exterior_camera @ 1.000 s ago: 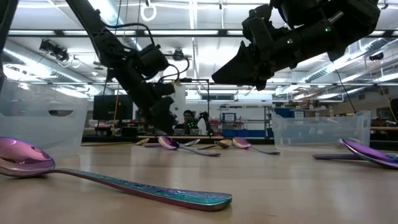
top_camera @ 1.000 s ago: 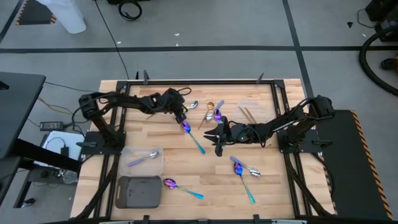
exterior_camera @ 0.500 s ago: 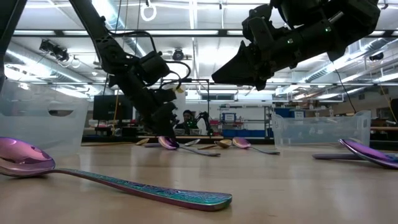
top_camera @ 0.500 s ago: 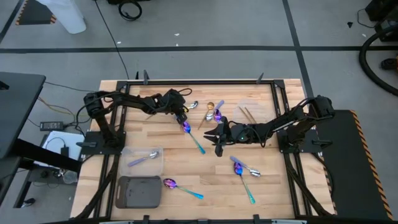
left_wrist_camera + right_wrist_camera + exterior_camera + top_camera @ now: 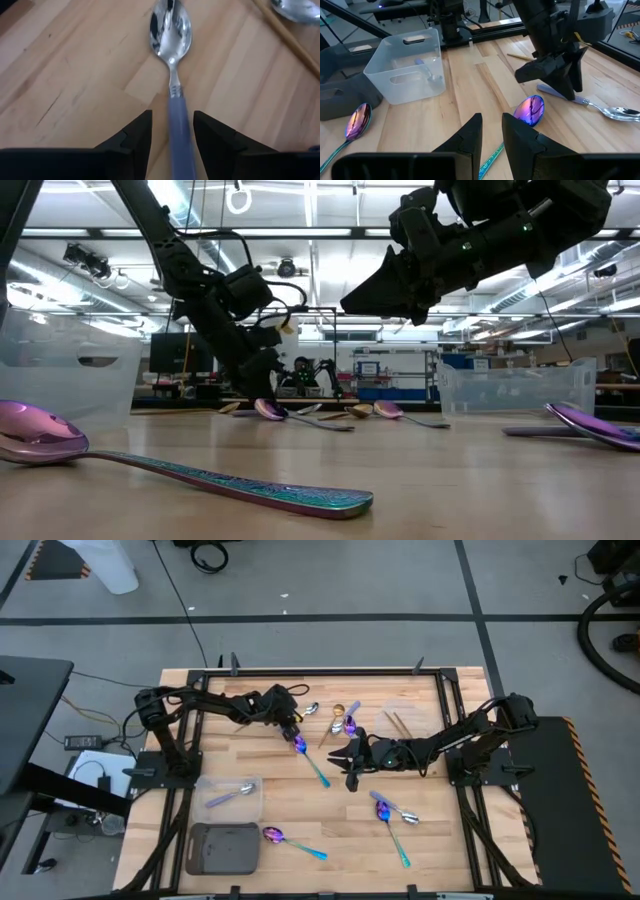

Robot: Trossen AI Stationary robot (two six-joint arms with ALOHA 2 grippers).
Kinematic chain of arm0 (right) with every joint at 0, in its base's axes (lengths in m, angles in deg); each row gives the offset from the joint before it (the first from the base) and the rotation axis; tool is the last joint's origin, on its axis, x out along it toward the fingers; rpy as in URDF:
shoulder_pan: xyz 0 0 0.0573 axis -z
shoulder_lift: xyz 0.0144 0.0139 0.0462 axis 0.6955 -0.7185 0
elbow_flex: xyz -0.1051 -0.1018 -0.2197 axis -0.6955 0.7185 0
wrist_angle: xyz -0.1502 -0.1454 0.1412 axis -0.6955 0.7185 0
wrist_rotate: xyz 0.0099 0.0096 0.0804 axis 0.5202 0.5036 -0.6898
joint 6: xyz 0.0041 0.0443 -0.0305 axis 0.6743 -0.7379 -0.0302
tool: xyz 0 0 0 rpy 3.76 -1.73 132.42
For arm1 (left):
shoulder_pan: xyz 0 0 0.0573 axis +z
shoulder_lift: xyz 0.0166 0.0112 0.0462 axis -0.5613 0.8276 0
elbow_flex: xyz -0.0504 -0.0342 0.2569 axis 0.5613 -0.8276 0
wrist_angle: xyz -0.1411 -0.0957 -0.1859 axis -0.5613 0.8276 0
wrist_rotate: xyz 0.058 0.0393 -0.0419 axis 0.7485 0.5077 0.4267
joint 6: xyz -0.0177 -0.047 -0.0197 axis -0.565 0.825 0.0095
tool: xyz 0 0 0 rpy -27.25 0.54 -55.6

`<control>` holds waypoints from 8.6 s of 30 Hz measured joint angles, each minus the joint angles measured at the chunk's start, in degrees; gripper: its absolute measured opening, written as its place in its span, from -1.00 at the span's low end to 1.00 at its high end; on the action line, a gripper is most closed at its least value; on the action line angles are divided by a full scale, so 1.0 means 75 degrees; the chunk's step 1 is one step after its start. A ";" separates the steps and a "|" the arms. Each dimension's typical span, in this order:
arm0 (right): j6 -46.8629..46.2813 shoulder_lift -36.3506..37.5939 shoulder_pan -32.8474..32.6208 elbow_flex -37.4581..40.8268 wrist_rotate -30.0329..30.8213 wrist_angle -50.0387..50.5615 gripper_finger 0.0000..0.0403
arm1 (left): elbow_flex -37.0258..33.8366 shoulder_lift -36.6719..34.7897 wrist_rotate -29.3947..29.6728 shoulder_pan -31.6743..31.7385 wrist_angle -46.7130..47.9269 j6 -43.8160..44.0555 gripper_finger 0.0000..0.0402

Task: Sort silverware by color (type)
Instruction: Put the purple spoon into the bottom transparent bin, then put the spoon into the top transparent bin

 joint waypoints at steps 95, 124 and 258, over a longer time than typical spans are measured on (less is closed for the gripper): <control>-0.0076 0.0000 -0.0140 0.0003 -0.0079 0.0505 -0.58 | 0.5555 -0.1324 0.0942 -0.4254 1.0530 0.1081 -0.72; -0.0055 0.0000 -0.0181 0.0003 0.0026 0.0206 -0.58 | 0.3563 -0.3604 0.2836 -0.7530 1.0908 0.4691 -0.72; -0.0085 0.0000 -0.0501 0.0003 -0.0198 -0.0099 -0.58 | -0.0259 -0.4372 0.0824 -0.0160 0.6177 0.0381 -0.25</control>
